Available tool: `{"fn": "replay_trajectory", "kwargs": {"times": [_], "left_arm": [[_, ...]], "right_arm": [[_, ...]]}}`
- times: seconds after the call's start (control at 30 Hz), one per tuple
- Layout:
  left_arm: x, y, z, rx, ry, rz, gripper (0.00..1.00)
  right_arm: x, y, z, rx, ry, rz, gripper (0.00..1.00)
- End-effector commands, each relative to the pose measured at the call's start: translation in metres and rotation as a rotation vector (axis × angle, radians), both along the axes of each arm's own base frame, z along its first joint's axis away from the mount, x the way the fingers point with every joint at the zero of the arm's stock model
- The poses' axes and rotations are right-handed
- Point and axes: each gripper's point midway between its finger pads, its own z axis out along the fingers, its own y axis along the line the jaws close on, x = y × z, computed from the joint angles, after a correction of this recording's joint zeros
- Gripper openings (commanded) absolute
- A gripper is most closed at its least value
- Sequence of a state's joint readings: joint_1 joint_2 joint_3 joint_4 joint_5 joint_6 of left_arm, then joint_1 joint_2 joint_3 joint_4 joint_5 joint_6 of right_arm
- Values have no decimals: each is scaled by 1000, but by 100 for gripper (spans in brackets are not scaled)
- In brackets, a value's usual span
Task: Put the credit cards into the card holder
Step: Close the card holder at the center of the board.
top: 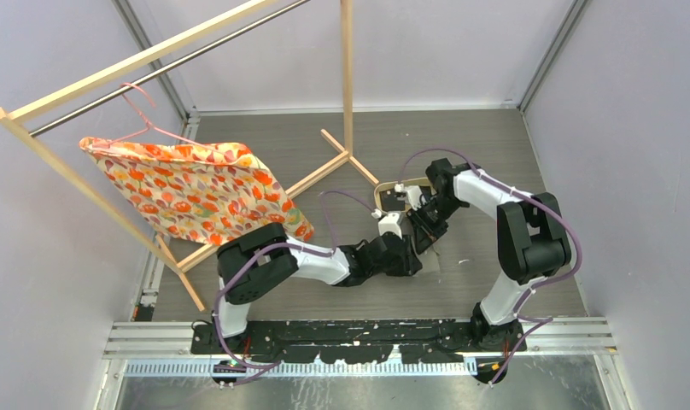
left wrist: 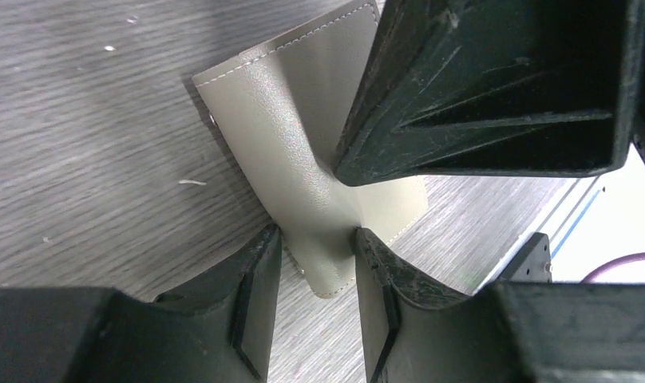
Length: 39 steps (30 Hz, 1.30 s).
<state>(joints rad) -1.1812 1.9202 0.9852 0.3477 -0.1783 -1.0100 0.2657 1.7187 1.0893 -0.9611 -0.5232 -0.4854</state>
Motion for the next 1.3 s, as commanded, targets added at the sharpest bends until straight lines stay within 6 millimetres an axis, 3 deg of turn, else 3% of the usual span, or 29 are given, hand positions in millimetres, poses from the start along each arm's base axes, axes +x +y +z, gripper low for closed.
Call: {"fn": "replay_trajectory", "kwargs": {"times": [0.0,0.13,0.23,0.33,0.43,0.6,0.73,0.83,0.87,1.0,1.13,1.27], "left_arm": [[-6,-15,8,-55,-5,-21,39],[-5,-9,13,-77,-25,-5,40],[-3,-4,27,-107,-66,-4,40],[-3,4,44,-115,-128,-16,41],[1,16,64,-96,-225,-28,42],[10,38,99,27,-451,-103,46],[19,40,118,95,-720,-213,63],[25,37,122,58,-816,-226,97],[24,33,120,32,-819,-257,99],[20,17,111,-43,-738,-421,100],[23,15,99,-104,-706,-462,100],[27,13,93,-178,-683,-500,91]], "right_arm": [[3,0,15,16,-16,41,11],[-1,5,53,159,-73,49,21],[-4,2,84,250,-155,37,28],[2,-13,95,240,-278,-49,37],[6,-30,87,163,-381,-121,48],[4,-41,69,88,-332,-145,48],[4,-44,58,60,-288,-163,48],[6,-47,48,24,-258,-185,48],[7,-48,46,11,-253,-190,48],[11,-48,36,-27,-222,-193,50],[18,-45,30,-38,-187,-201,50],[27,-43,26,-37,-180,-190,48]]}}
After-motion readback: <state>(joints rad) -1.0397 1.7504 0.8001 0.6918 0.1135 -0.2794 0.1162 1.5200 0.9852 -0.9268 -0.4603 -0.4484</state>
